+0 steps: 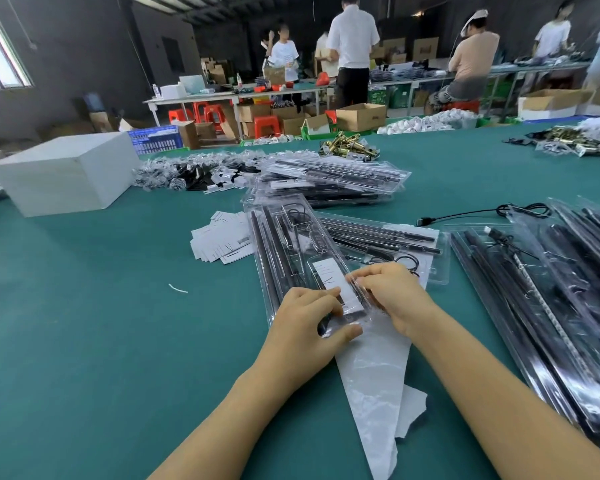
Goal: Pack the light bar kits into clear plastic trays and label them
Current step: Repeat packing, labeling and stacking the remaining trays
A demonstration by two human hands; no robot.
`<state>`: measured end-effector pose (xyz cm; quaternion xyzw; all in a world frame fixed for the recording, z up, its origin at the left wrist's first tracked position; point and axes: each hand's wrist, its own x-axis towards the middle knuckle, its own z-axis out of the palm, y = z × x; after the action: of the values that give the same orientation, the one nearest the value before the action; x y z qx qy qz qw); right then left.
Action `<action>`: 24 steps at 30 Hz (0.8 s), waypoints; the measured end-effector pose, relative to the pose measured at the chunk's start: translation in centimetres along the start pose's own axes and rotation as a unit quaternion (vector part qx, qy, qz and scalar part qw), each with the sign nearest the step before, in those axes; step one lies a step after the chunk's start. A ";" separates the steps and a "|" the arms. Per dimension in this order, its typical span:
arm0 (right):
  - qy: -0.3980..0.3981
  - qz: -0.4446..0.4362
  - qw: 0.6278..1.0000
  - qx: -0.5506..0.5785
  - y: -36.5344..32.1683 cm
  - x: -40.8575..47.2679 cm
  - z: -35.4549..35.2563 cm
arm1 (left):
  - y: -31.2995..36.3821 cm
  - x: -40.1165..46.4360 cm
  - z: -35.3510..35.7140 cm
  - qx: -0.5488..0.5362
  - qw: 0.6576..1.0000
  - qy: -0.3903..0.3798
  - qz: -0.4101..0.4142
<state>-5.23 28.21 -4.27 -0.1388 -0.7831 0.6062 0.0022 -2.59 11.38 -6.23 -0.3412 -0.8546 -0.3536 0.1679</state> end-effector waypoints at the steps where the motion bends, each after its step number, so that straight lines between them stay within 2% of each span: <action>1: 0.008 -0.001 1.000 -0.002 0.1 0.0 0.1 | -0.1 0.0 0.0 0.001 1.000 -0.003 0.003; 4: 0.051 -0.008 0.998 -0.023 0.5 0.1 -0.1 | -0.3 -0.2 0.2 0.025 0.999 -0.018 0.019; 7: 0.053 -0.027 0.992 -0.112 0.7 0.2 -0.7 | -0.3 -0.3 0.4 0.065 0.997 -0.006 0.035; 11: 0.011 -0.043 0.986 -0.164 0.0 -0.4 -0.9 | -0.3 -0.2 0.6 0.120 0.989 0.023 0.078; 14: -0.038 -0.023 0.982 -0.184 -0.3 -0.8 -0.9 | -0.1 -0.1 0.6 0.146 0.984 0.033 0.092; 17: -0.107 0.022 0.983 -0.148 -0.9 -1.3 -1.1 | 0.0 -0.1 0.5 0.155 0.981 0.059 0.100; 20: -0.187 0.055 0.980 -0.033 -1.5 -1.9 -1.2 | 0.0 0.0 0.2 0.188 0.972 0.117 0.082; 24: -0.232 0.114 0.963 0.072 -1.7 -2.4 -0.4 | -0.4 0.0 0.3 0.233 0.953 0.172 0.090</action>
<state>-3.22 27.70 -2.13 -0.0822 -0.6956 0.6728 -0.2382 -2.90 11.41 -6.59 -0.3024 -0.8373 -0.1811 0.4180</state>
